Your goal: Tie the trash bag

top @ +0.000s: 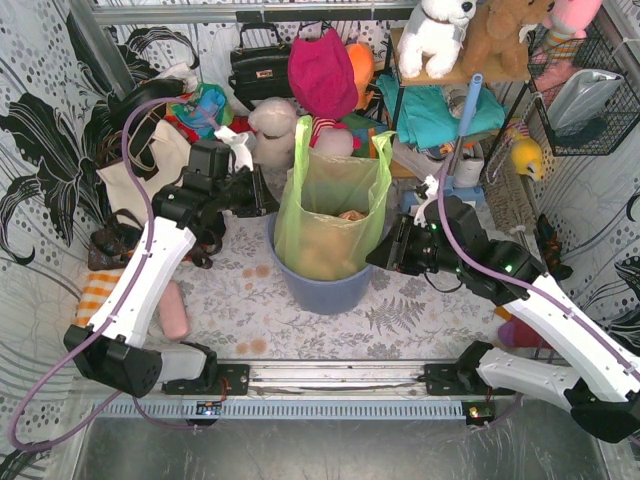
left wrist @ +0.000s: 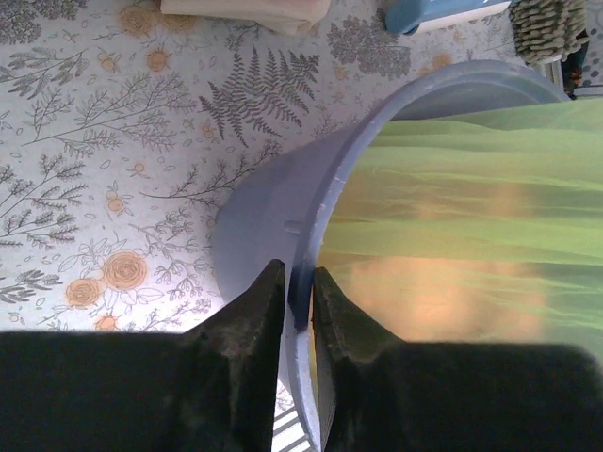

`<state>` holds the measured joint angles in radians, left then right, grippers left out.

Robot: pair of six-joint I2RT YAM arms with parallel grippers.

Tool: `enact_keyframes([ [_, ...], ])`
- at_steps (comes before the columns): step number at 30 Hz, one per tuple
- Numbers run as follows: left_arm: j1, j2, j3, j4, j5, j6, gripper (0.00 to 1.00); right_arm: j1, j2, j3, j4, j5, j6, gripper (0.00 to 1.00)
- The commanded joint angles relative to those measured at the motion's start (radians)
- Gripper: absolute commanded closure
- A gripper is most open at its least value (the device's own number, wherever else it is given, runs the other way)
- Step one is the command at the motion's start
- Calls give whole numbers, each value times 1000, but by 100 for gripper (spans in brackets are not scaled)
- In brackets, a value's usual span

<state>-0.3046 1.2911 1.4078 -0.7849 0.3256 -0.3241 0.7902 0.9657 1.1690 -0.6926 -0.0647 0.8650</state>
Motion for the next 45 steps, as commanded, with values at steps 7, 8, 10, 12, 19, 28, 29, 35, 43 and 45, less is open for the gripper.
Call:
enact_keyframes([
  [7,28,-7,120,-64,-110,65,61,14,51,306,-205,199,-181,51],
  [8,29,-12,145,-80,-130,69,60,14,56,339,-217,227,-205,51],
  [10,30,-21,211,-112,-164,73,58,14,71,409,-232,277,-249,50],
  [12,30,-32,288,-131,-178,67,57,14,101,476,-241,308,-303,50],
  [19,30,-115,472,-4,19,11,51,14,189,700,-188,302,-434,49],
  [28,31,-251,189,917,721,-584,45,13,213,820,-84,287,-517,47],
  [29,30,-249,157,1031,758,-675,43,14,210,815,-63,286,-521,47],
  [35,-54,-223,24,1262,763,-800,41,14,209,777,60,264,-558,42],
  [43,-361,-210,136,681,423,-226,41,14,244,807,147,165,-640,37],
  [45,-374,-253,66,751,313,-205,41,14,257,816,151,141,-653,34],
])
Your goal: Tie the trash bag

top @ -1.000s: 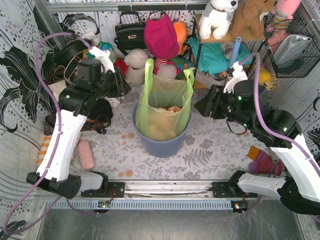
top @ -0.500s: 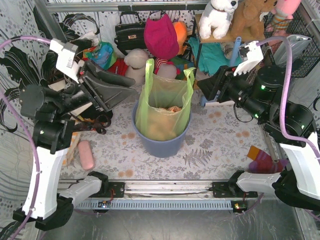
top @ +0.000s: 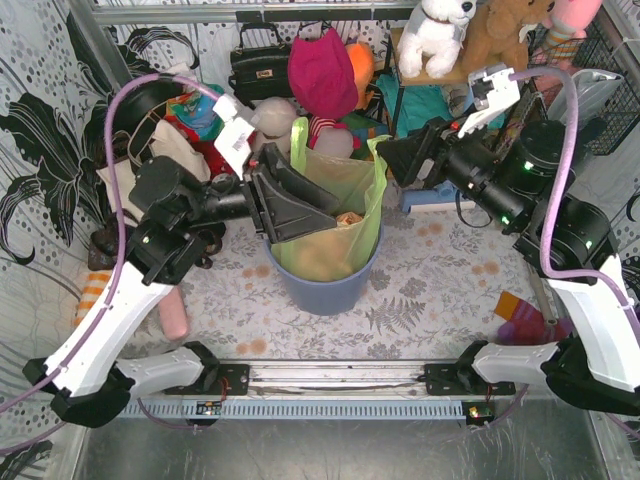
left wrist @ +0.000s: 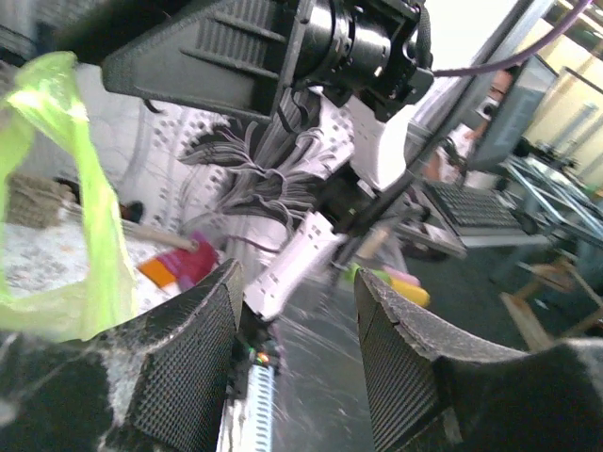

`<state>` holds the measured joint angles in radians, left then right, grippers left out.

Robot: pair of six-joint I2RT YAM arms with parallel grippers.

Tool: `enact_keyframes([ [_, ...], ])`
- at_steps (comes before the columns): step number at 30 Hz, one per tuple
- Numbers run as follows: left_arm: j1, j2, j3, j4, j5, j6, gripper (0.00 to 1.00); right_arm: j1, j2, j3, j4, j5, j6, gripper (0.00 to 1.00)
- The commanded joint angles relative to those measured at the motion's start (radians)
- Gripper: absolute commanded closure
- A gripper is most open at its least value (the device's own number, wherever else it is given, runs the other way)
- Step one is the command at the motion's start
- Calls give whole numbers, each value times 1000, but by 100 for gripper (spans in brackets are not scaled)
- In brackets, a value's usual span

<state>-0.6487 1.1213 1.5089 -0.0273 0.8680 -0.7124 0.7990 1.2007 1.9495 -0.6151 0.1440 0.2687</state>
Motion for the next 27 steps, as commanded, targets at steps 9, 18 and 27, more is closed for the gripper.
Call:
enact_keyframes([
  [9,-38,-115,-254,332,-337,214,40,5,116,135,9,-105,-100,37],
  [18,-53,-87,-318,506,-367,173,40,5,105,140,-2,-93,-114,50],
  [27,-53,-79,-380,636,-437,94,40,5,107,151,-45,-82,-132,52],
])
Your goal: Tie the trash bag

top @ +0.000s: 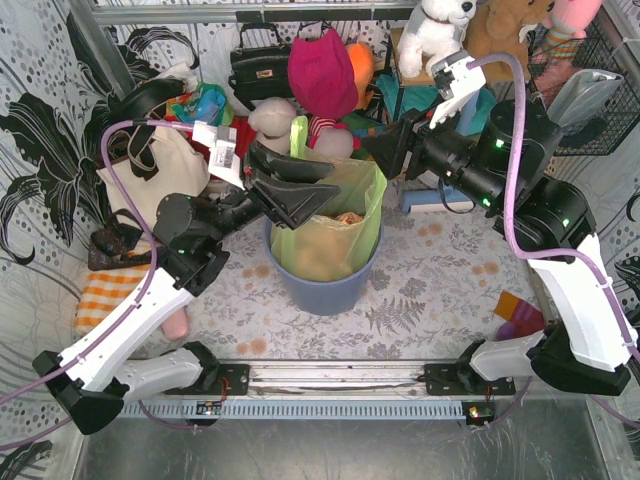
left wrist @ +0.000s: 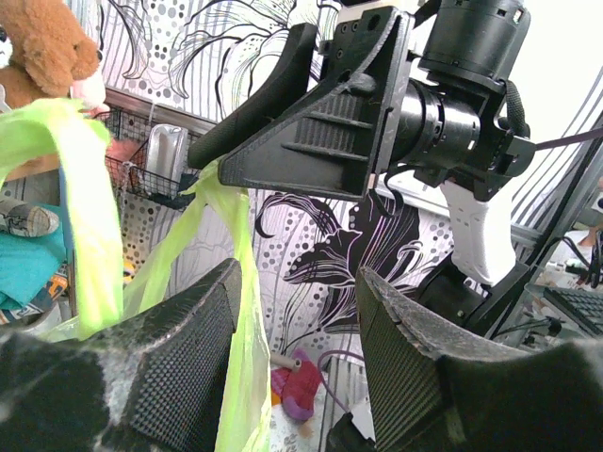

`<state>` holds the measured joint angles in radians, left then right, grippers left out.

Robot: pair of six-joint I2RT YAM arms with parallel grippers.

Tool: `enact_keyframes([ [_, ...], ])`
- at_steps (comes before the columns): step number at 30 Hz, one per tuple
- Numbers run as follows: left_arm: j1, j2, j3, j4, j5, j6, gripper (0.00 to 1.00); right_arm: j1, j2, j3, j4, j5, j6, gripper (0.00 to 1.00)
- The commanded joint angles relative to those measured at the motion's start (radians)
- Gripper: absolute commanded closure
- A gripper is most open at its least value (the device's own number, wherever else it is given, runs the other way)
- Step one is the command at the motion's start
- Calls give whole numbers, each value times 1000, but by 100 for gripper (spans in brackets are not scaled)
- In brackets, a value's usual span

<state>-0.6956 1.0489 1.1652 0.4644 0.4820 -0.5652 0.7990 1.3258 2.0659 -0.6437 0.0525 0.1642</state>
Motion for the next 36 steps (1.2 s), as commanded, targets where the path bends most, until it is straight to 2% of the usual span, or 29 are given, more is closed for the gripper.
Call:
enact_keyframes([
  [1,-7,-3,-36,147,-51,-60,40,5,-20,32,-16,10,-30,52],
  [7,-10,-1,-40,146,-68,-54,41,4,-19,33,-22,5,-30,58],
  [13,-10,-19,-20,43,-153,11,41,5,-7,56,-46,18,-42,62],
  [18,-10,-30,9,-84,-299,52,42,5,-7,56,-37,20,-42,74],
  [24,-10,-31,57,-212,-442,71,43,5,-13,48,-20,16,-34,100],
  [26,-10,-40,61,-208,-451,72,43,5,-15,43,-10,12,-28,100],
  [28,-10,-56,53,-163,-410,78,43,5,-20,38,6,10,-21,100],
  [33,-10,-65,90,-66,-135,73,42,5,-46,6,81,21,10,100],
  [36,-12,-52,116,0,-16,22,42,5,-61,-24,128,49,23,100],
])
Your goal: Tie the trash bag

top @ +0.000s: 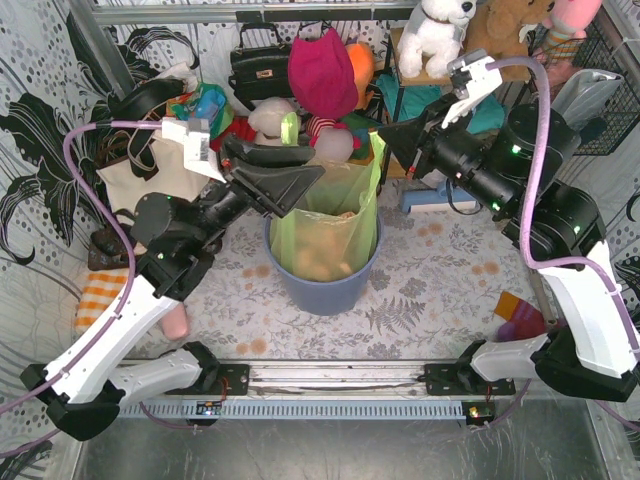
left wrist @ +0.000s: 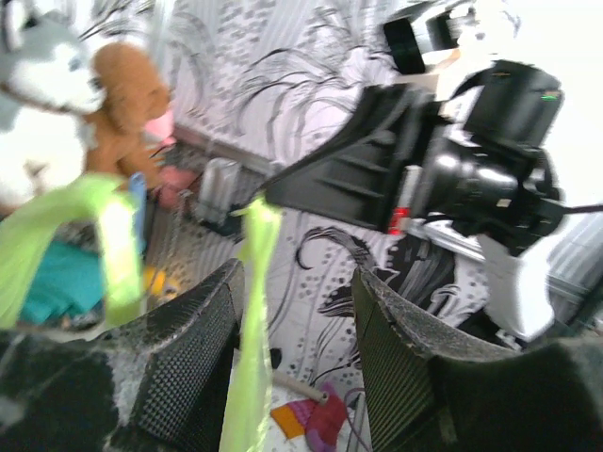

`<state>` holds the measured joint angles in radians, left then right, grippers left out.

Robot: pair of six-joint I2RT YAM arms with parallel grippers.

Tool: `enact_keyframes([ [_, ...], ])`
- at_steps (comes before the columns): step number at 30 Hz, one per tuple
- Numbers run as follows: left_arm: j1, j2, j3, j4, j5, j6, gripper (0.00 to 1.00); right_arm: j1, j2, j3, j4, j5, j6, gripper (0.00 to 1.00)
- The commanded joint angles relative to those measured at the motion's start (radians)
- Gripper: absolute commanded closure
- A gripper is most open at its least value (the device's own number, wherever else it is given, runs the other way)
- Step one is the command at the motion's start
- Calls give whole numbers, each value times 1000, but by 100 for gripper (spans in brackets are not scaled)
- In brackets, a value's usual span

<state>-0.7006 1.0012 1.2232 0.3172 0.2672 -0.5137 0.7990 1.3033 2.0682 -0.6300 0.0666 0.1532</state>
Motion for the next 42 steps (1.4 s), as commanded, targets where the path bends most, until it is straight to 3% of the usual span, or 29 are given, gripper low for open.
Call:
enact_keyframes([
  [1,-7,0,58,180,222,-65,42,5,-42,-33,124,36,37,100],
  [7,-26,64,78,304,279,-188,42,5,-46,-59,153,28,57,100],
  [11,-60,101,65,346,239,-195,40,5,-43,-66,157,8,66,100],
  [15,-109,136,107,252,194,-93,34,5,-42,-62,156,-8,71,100],
  [18,-143,155,142,165,153,74,29,5,-44,-59,156,-25,76,100],
  [27,-155,191,155,91,36,444,29,5,-53,-61,152,-53,82,100],
  [33,-155,234,155,146,41,522,30,5,-60,-65,150,-76,84,100],
  [42,-154,260,181,187,-26,513,32,5,-77,-90,149,-87,77,100],
])
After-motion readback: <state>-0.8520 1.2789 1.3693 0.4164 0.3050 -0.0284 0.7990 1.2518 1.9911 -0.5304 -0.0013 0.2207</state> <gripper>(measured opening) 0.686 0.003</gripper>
